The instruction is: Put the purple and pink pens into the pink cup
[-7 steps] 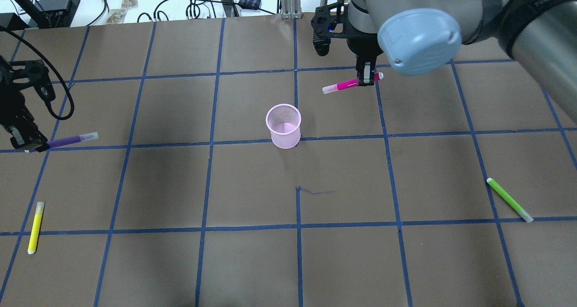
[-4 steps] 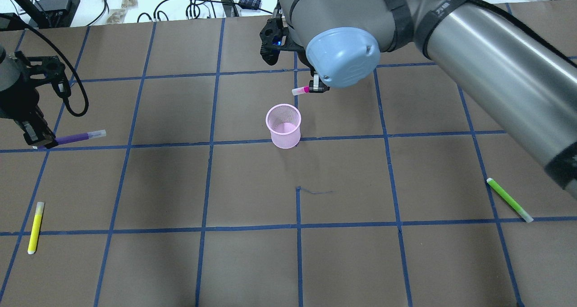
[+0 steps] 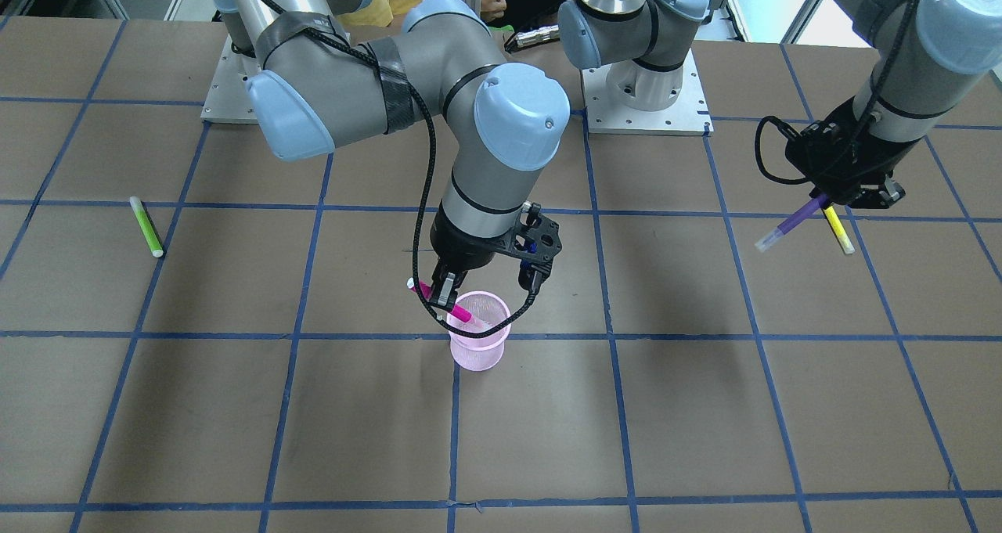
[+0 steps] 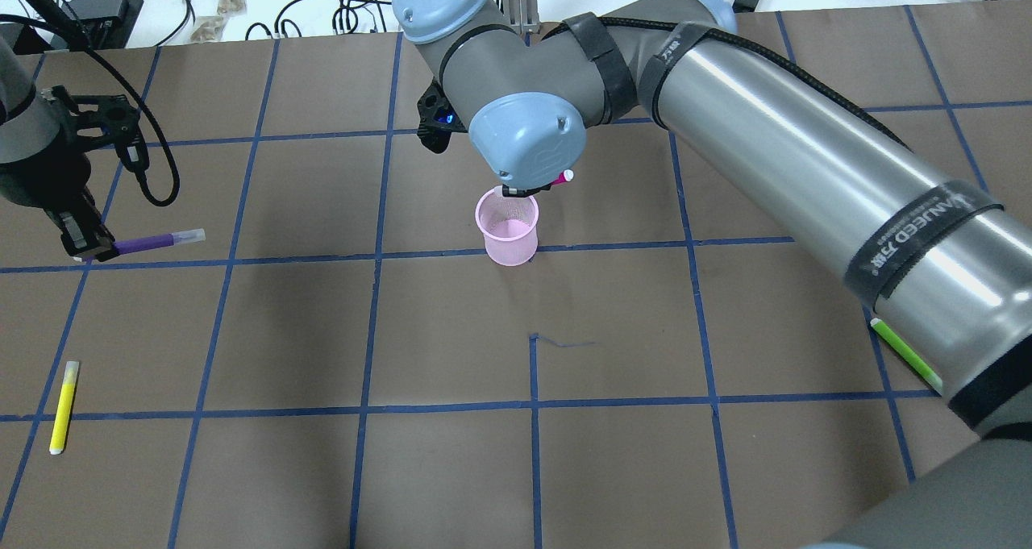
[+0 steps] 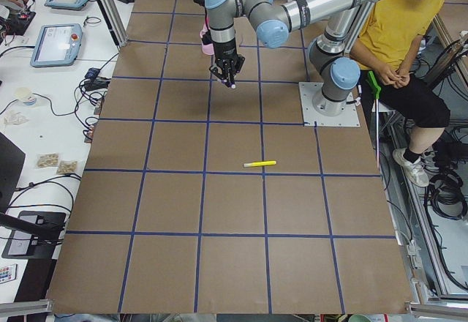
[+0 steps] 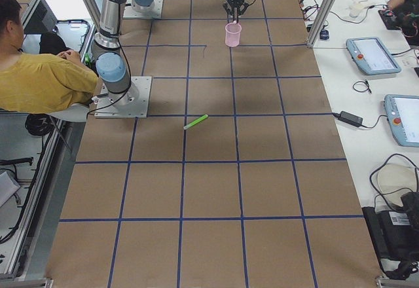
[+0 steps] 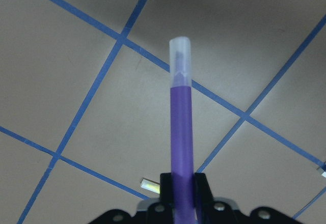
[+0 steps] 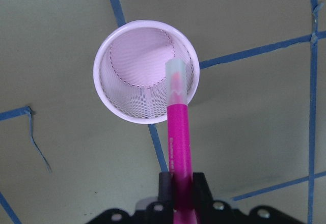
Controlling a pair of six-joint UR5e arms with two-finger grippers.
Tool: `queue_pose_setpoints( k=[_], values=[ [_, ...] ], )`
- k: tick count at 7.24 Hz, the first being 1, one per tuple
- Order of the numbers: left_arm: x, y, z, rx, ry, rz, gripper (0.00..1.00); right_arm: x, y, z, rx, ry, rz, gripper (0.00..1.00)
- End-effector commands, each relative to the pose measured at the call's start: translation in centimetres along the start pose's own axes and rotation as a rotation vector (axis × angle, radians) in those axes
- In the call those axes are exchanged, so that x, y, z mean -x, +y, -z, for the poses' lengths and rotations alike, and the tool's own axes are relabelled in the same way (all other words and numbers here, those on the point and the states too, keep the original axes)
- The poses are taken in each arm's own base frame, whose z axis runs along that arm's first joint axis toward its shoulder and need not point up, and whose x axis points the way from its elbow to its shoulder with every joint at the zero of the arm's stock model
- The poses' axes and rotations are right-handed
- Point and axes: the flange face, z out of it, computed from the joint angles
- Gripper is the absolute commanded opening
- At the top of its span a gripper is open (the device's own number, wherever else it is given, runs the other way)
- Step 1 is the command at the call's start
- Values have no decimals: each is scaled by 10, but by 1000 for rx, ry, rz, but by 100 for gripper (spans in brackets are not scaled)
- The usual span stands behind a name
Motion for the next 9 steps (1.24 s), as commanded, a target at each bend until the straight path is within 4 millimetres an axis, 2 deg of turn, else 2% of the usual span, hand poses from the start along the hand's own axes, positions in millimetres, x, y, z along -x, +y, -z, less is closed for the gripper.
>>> queue_pose_setpoints(
  k=[1,4,6,9],
  values=[
    [-5,-6,2,10,-3,4,0,3,-7,-14,32,-7,19,8],
    [-7,-7,-1,13,2,2,0,2,-9,-19,37,-10,22,14],
    [-7,-6,4,14,7,4,0,0,-17,-35,41,-18,26,18],
    [-8,-5,5,14,5,11,0,0,-19,-39,46,-24,33,22]
  ],
)
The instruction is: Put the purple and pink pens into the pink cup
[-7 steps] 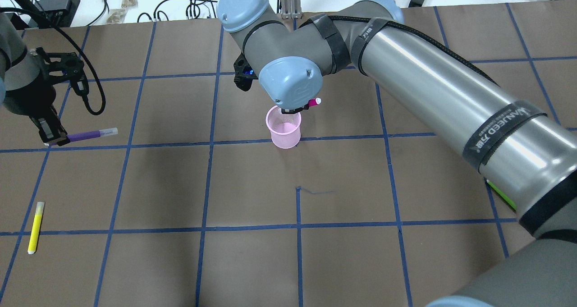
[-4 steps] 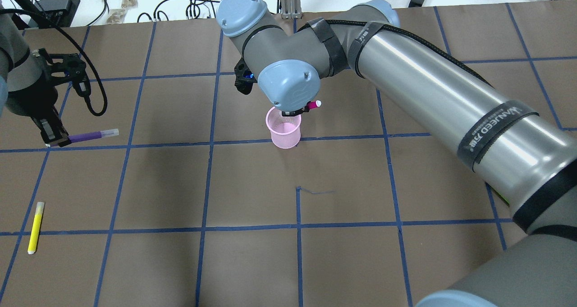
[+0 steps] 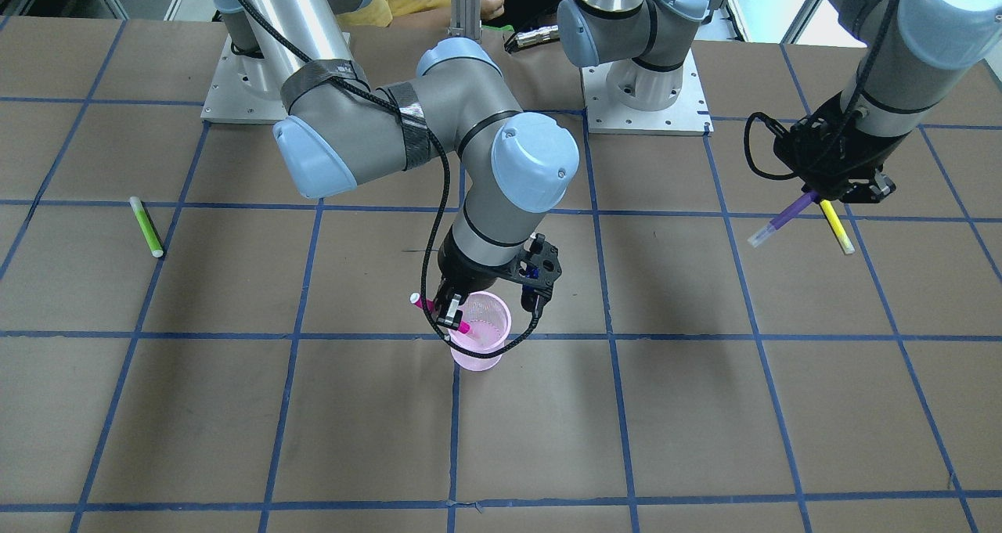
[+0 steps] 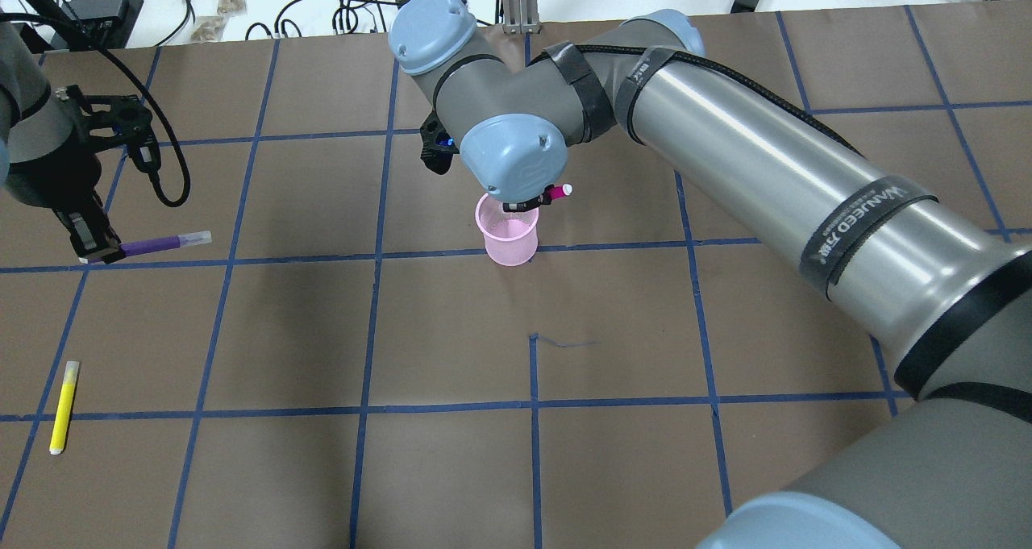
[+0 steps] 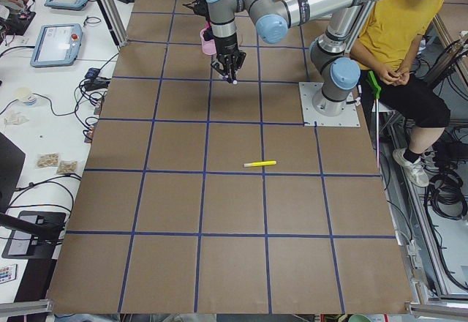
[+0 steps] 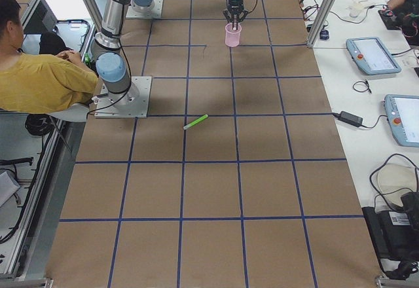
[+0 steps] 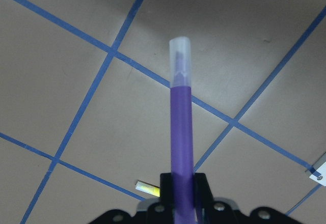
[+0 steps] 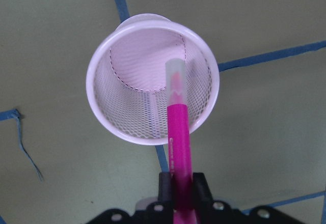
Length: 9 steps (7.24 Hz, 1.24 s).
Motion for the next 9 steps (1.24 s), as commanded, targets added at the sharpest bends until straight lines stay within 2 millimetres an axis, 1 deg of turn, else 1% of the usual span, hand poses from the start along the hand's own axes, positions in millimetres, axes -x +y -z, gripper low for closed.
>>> queue_pose_setpoints(
  k=[1,2,3,4,5,6,7,8,9],
  values=[
    [0,0,0,0,1,1,0,0,-2,-3,3,-4,-13,64],
    [0,0,0,0,1,3,0,0,-2,-3,-1,-4,-15,100],
    [0,-1,-1,1,3,3,0,-2,-1,0,-7,1,-17,100],
    [0,-1,-2,1,5,3,0,-5,2,7,-18,7,-20,100],
    [0,-1,-1,1,4,2,0,-17,23,38,-60,42,-62,100],
    [0,-4,-1,1,2,7,0,-29,52,68,-149,30,-159,100],
    [-11,-19,4,2,0,40,0,-47,85,80,-223,-17,-330,100],
    [-38,-60,24,5,-21,50,0,-55,123,105,-319,-81,-531,100],
    [-66,-96,45,20,-19,100,0,-59,160,123,-346,-146,-761,100]
  ],
)
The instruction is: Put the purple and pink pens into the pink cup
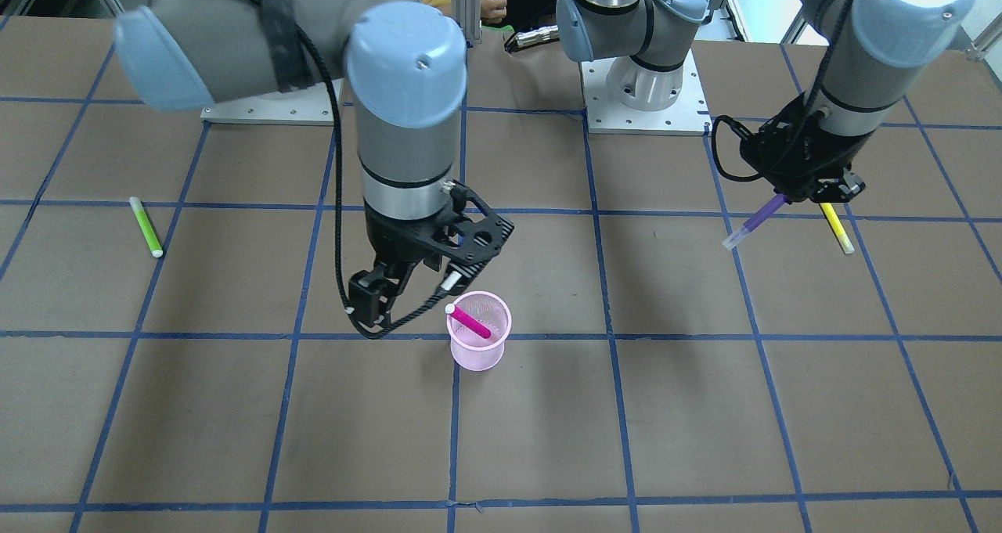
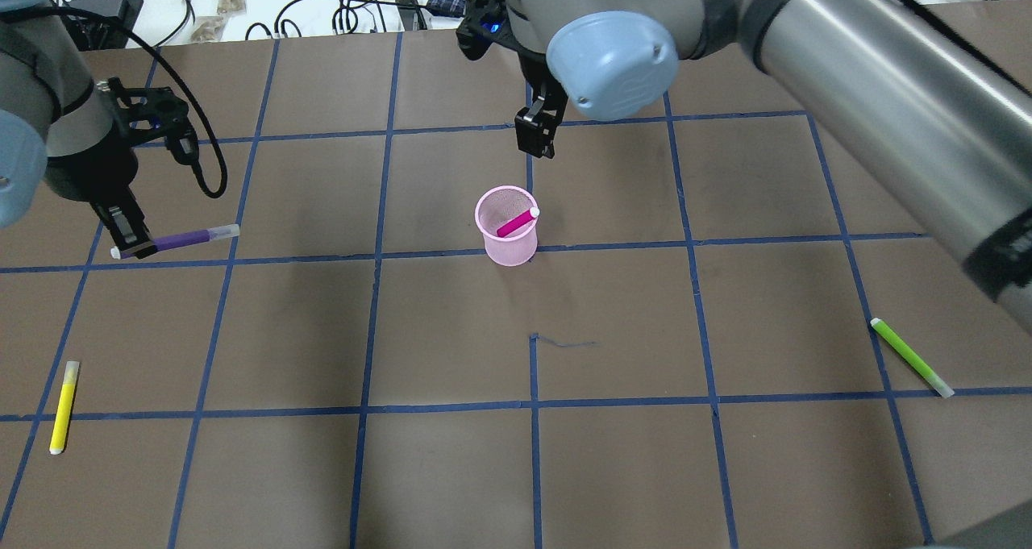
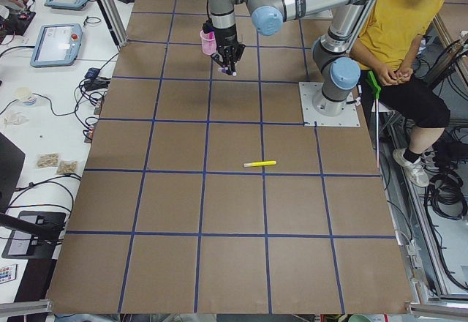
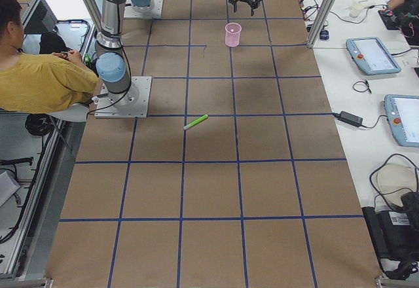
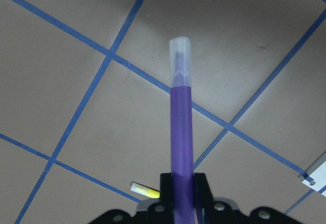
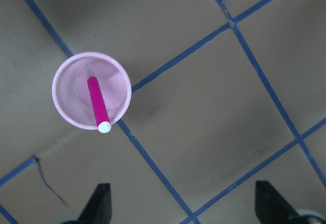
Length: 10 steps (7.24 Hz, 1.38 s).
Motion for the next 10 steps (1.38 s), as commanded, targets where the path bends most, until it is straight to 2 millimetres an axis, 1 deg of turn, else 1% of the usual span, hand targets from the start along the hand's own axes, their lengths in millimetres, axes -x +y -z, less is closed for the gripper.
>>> queue_pose_setpoints(
  k=[1,2,3,4,5,6,7,8,9,10],
  values=[
    [-63,-70,42,33,-32,93,0,-36,58,54,-7,-91,-390,100],
    [-90,-96,46,63,-75,62,0,-40,93,76,66,-122,-529,100],
    [-112,-120,47,73,-98,13,0,-53,123,82,112,-139,-635,100],
    [-126,-134,45,100,-128,-29,0,-59,139,79,109,-137,-678,97],
    [-137,-147,41,120,-144,-64,0,-48,151,76,109,-133,-679,94],
    [-139,-158,30,124,-116,-62,0,-39,162,69,79,-121,-685,92],
    [-141,-173,20,95,-58,-26,0,-39,160,61,8,-83,-708,94],
    [-142,-184,20,77,-32,-33,0,-42,158,67,-11,-68,-769,100],
    [-151,-193,20,88,-50,-58,0,-43,159,69,-3,-58,-775,100],
    [-168,-202,21,127,-113,-106,0,-44,158,70,-5,-57,-775,100]
  ],
)
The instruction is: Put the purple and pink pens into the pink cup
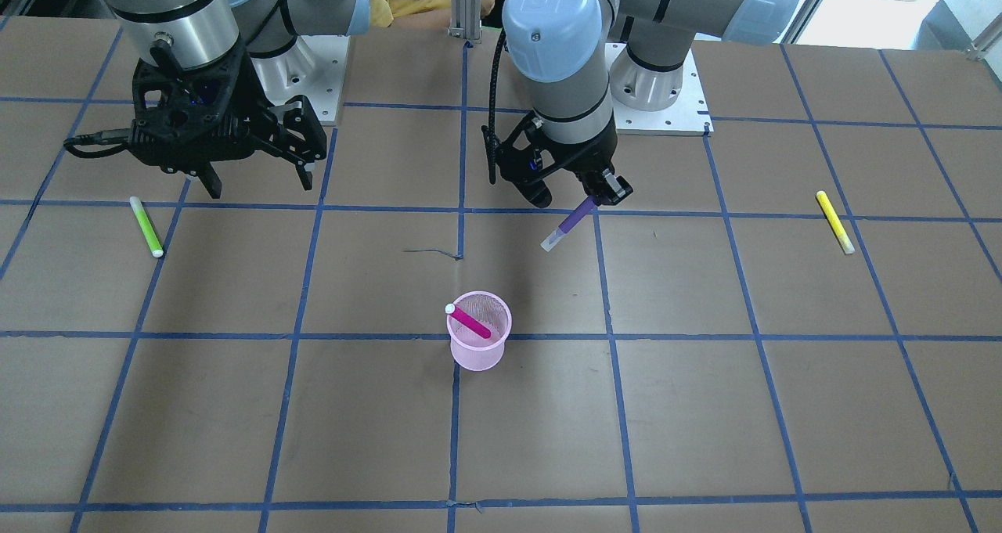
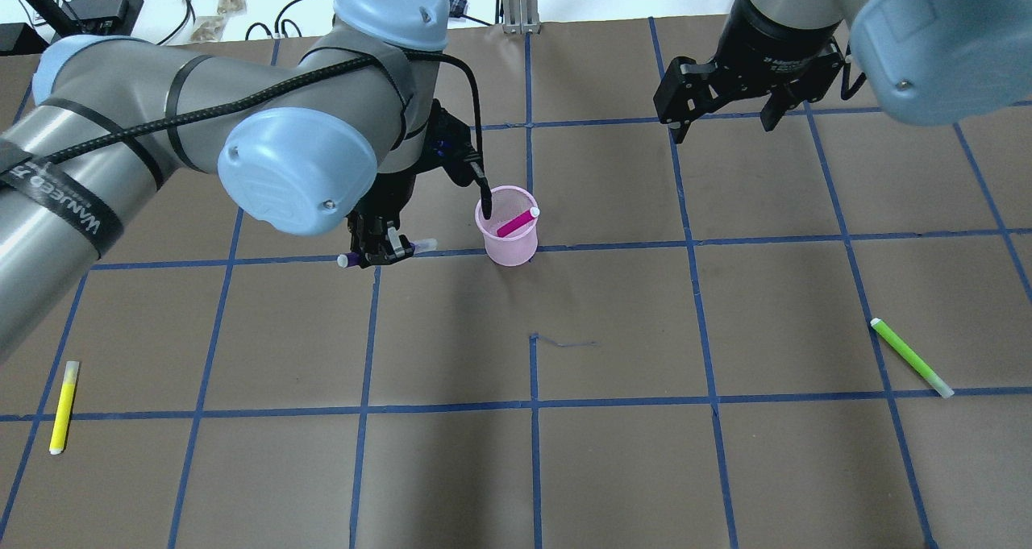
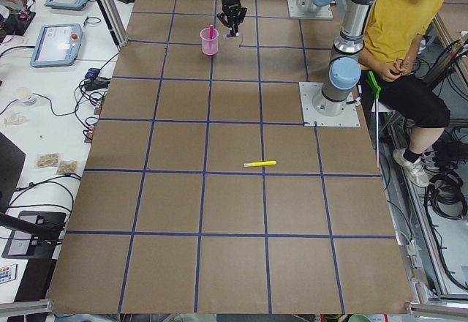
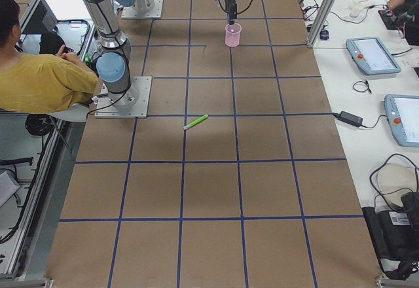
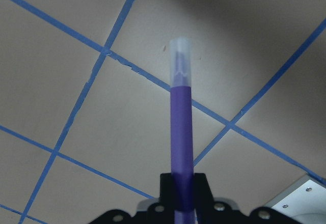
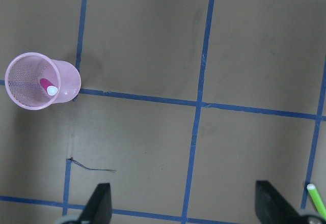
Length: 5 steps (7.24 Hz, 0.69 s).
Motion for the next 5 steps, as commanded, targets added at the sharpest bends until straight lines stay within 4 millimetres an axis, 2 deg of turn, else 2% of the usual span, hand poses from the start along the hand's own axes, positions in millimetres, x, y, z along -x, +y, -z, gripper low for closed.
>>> queue_pose_setpoints(
  k=[1,2,4,5],
  values=[
    [-32,-24,4,84,-135,-96,0,-1,-1,1,-4,6,-7,100],
    [-42,-36,2,88,-148,-120,0,-1,0,2,-4,6,-7,100],
    [-53,-47,3,127,-238,-160,0,-1,-1,2,-6,6,-4,100],
    [-66,-55,1,178,-305,-199,0,0,0,2,-6,5,-4,100]
  ],
)
